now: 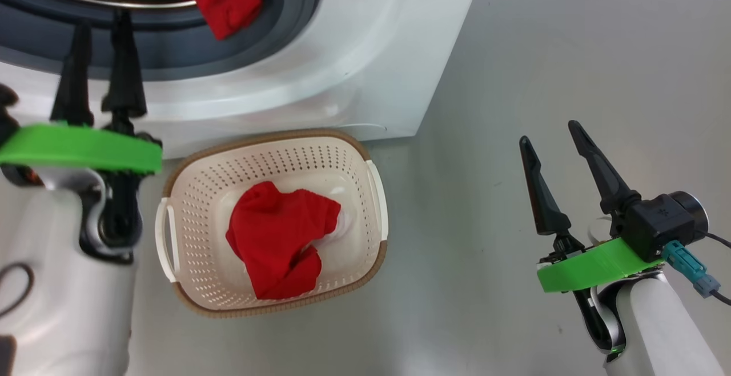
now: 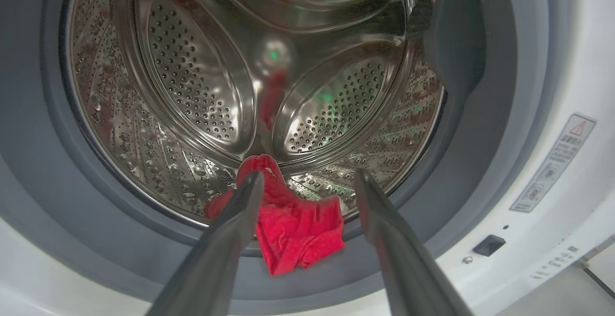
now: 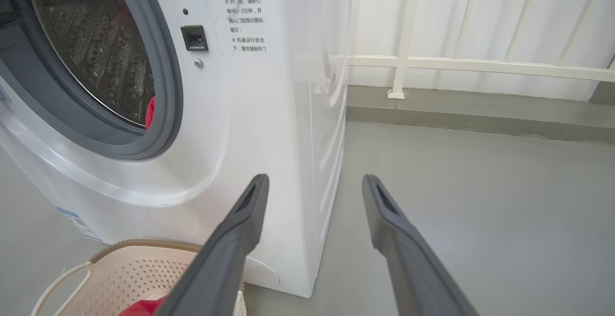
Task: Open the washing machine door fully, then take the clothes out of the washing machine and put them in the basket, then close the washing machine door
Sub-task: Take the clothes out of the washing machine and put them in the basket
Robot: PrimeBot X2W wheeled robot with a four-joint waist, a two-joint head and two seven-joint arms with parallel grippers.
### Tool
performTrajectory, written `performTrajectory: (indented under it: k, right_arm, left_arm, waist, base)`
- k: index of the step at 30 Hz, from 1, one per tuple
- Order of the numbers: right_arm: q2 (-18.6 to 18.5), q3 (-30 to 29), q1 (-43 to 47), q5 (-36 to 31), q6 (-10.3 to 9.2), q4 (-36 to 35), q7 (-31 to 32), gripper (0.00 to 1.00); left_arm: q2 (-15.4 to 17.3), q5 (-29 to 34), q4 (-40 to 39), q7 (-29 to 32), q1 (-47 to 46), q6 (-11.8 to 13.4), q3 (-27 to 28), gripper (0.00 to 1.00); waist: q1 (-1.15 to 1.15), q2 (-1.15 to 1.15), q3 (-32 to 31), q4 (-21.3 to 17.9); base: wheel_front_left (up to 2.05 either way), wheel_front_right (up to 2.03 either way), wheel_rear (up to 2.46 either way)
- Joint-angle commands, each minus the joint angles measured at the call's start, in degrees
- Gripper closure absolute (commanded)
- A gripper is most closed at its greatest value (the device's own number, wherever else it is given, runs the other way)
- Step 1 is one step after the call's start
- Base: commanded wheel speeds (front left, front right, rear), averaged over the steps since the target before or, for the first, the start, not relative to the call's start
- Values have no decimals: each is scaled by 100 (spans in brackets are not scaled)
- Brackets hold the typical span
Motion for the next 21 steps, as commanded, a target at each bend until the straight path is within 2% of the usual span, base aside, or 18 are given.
performTrajectory:
  k: [1,9,12,21]
  right_arm:
    - [10,164,-73,-54,28,-154,-36,0]
    - [10,208,-232,-58,28,-176,-36,0]
    - [10,235,-287,-61,28,-169,-36,0]
    - [10,391,-442,-13,28,-132,-36,0]
  left_arm:
    - [200,-46,-82,18,-164,-61,185,0]
    - [134,-537,736,351,-1107,-241,160,0]
    - [226,-544,1096,459,-1451,-272,80,0]
    - [468,-840,2448,1453,-2477,-326,-137,0]
  waist:
    - [0,0,139,-46]
    - [0,0,458,-163]
    - [0,0,546,-210]
    - [0,0,734,-470]
  base:
    - [0,0,0]
    - [0,0,0]
    - [0,0,0]
    - [0,0,0]
